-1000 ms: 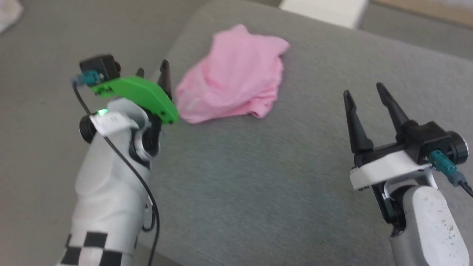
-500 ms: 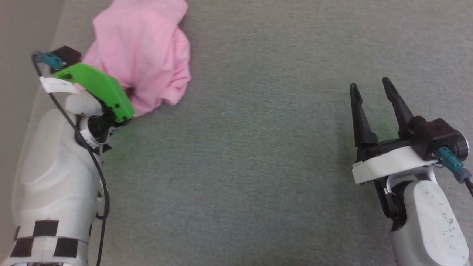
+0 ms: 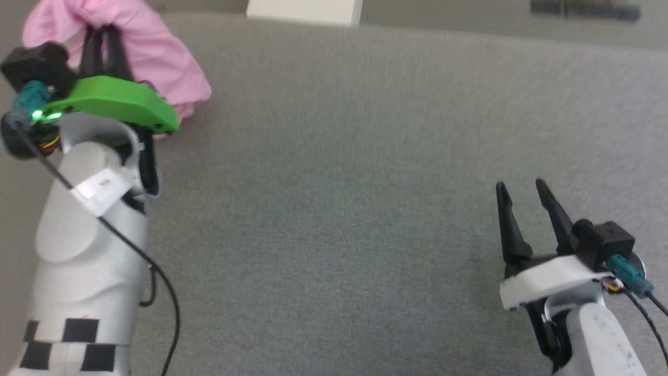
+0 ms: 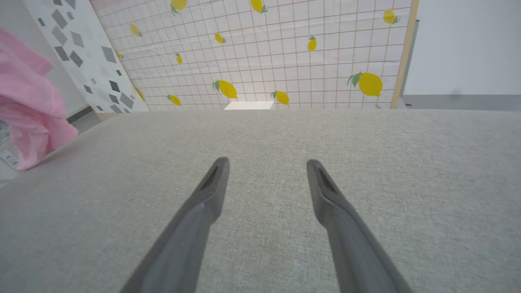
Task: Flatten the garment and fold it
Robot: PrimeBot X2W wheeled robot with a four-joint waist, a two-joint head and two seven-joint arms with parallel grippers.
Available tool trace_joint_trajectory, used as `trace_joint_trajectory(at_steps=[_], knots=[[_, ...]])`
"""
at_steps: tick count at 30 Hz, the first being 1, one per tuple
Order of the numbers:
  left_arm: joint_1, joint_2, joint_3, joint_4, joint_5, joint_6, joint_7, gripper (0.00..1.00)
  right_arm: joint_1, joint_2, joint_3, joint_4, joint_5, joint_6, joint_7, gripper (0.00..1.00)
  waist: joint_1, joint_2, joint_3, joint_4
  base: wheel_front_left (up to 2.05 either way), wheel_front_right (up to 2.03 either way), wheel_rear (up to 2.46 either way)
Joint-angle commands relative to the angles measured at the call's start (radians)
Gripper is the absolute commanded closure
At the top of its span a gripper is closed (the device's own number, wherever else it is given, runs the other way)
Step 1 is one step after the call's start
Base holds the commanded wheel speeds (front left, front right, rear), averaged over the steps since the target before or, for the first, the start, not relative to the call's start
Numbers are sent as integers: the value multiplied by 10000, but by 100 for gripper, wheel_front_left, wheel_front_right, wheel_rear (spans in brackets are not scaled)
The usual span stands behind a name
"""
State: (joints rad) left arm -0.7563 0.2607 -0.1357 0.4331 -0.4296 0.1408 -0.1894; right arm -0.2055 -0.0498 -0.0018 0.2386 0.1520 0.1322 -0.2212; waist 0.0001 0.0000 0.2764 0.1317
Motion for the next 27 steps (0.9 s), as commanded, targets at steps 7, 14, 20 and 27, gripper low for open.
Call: trace_joint_trajectory(at_steps=[7, 14, 20, 27], knots=[[-695, -942, -1154, -911, 640, -473, -539, 100, 867, -4, -442, 75, 152, -15, -73, 0, -1, 0, -2698, -1120, 0, 0, 0], [-561, -1816, -2468, -1035, 534, -936, -293, 100, 1196, -4, -919, -457, -90, -15, 228, 0, -1, 0, -2736, -2300, 0, 0, 0], [583, -2059, -4405, 925, 115, -1070, 2418, 100, 1195, -4, -973, -881, -17, -15, 441, 0, -1, 0, -2396, -3318, 0, 0, 0], [1708, -2069, -5268, 2841, -533, -1238, 6354, 100, 1180, -4, -705, -906, 64, -15, 420, 0, -1, 0, -2062, -3652, 0, 0, 0]])
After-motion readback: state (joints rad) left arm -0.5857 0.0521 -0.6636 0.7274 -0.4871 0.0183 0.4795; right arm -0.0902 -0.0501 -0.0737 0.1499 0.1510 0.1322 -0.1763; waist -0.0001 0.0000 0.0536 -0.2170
